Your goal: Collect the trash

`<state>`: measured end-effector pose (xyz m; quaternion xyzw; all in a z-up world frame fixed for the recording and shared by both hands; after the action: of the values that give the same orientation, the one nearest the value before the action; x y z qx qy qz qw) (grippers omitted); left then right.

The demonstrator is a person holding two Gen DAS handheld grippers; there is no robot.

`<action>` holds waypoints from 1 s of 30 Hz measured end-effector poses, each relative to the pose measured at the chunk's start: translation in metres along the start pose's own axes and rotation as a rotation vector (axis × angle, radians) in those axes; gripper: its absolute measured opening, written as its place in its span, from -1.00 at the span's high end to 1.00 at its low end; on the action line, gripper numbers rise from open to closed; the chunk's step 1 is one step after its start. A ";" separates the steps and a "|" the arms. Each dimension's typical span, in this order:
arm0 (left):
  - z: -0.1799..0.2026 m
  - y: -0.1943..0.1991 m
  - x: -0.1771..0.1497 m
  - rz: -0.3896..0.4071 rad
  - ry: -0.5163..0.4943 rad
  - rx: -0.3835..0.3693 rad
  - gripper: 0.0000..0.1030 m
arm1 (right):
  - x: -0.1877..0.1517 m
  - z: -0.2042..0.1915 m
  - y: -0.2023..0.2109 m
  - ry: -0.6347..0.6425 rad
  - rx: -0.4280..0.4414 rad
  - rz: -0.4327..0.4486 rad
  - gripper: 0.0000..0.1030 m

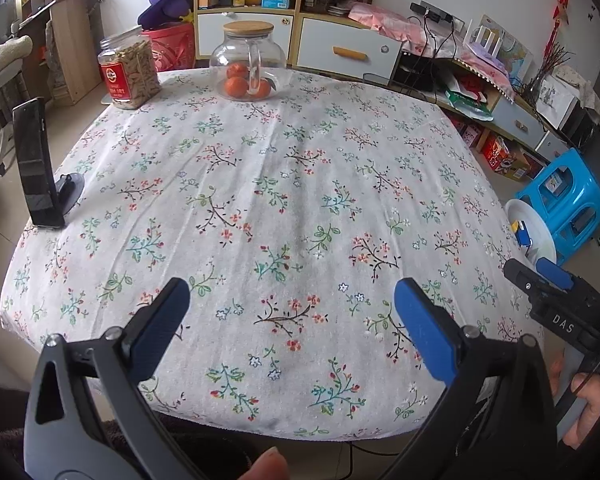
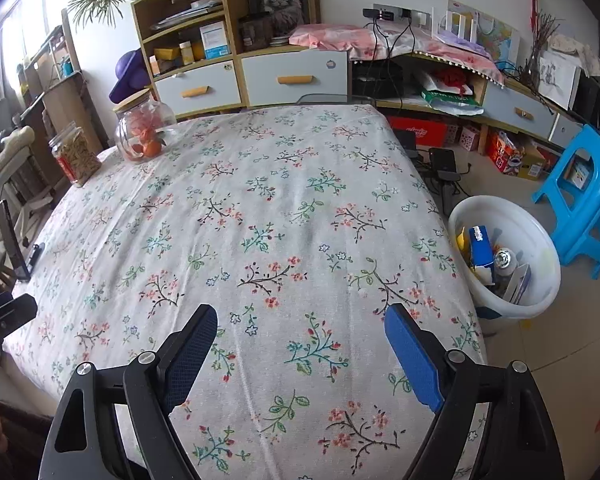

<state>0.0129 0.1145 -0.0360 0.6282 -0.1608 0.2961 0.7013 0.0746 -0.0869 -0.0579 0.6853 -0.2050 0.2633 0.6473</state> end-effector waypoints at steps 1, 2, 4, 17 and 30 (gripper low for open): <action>0.000 0.000 0.000 0.001 0.000 0.000 -0.98 | 0.000 -0.001 0.000 0.002 0.000 0.000 -0.69; 0.000 0.001 0.000 0.003 0.000 0.000 -0.98 | 0.000 -0.002 0.000 0.005 -0.001 0.000 -0.69; 0.000 0.000 0.001 0.003 -0.001 0.000 -0.98 | 0.000 -0.003 0.000 0.008 -0.002 0.000 -0.69; 0.002 0.000 0.003 0.010 -0.001 -0.003 -0.98 | -0.001 0.000 0.003 -0.001 -0.006 0.012 -0.69; 0.003 0.002 0.001 0.017 -0.002 0.011 -0.98 | 0.000 0.002 0.009 -0.005 -0.014 0.038 -0.69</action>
<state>0.0129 0.1120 -0.0339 0.6310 -0.1650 0.3022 0.6952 0.0690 -0.0893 -0.0515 0.6775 -0.2213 0.2724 0.6464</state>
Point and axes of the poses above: each gripper's, at about its wrist camera, not at the fingertips, and y roughly against the way its jaws point, z to its right, x to its top, the point moved 1 cm from there along -y, roughly the way its jaws point, and after that the axes turned 3 degrees about -x, right-handed, at the moved point
